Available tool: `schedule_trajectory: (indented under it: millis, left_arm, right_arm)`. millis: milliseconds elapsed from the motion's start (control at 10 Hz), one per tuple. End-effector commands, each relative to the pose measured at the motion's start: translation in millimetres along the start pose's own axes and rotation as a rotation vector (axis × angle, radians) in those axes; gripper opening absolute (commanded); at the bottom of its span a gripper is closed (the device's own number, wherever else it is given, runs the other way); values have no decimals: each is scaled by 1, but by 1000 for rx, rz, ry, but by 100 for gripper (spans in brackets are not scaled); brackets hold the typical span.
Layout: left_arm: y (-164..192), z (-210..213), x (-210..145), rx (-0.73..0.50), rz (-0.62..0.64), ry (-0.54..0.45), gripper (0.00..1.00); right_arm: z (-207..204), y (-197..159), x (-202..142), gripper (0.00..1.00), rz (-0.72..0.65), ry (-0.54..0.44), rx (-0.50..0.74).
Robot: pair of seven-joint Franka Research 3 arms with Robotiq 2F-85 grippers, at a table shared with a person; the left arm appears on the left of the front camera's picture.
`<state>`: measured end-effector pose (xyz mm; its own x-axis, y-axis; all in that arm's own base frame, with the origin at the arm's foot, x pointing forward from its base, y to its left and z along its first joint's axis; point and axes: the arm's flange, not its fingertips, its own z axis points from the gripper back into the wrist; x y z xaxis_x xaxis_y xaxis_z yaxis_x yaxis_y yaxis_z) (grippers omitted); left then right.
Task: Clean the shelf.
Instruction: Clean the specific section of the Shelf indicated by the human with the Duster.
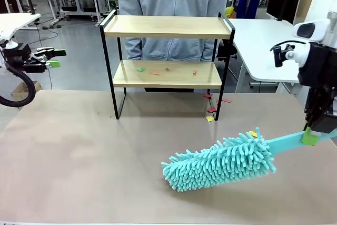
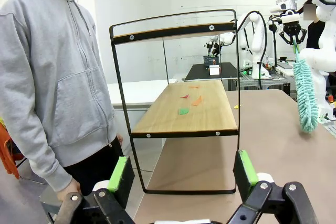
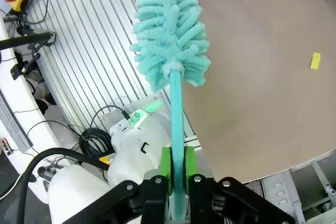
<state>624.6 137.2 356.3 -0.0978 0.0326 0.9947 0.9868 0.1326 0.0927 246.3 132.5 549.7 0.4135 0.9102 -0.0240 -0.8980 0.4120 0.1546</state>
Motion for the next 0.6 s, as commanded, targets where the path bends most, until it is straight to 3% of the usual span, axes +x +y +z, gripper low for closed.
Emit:
schedule_trajectory:
  millis: [0, 500]
  left_arm:
    - [-1, 0, 3, -3, -5, -3, 100]
    - [-1, 0, 3, -3, -5, -3, 100]
  right_arm:
    - [0, 1, 1, 13, -14, -14, 14]
    - [0, 1, 1, 13, -14, -14, 14]
